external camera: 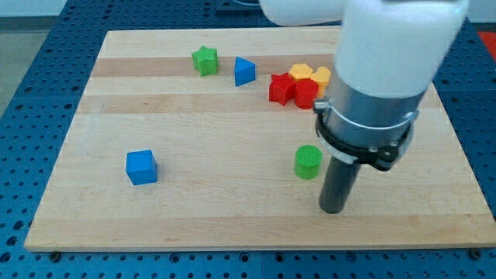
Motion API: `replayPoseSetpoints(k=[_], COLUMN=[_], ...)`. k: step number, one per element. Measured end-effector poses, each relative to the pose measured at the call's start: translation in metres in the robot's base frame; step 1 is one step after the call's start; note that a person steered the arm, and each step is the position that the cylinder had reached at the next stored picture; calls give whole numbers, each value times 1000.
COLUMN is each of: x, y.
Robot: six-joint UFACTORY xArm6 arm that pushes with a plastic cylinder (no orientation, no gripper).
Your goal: Move green circle below to the green star
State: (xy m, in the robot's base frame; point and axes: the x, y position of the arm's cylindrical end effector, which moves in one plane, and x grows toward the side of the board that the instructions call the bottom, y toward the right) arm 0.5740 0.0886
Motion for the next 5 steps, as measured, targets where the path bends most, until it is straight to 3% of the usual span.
replayPoseSetpoints(k=[2, 4, 5], x=[-4, -42, -42], y=[-21, 38, 5])
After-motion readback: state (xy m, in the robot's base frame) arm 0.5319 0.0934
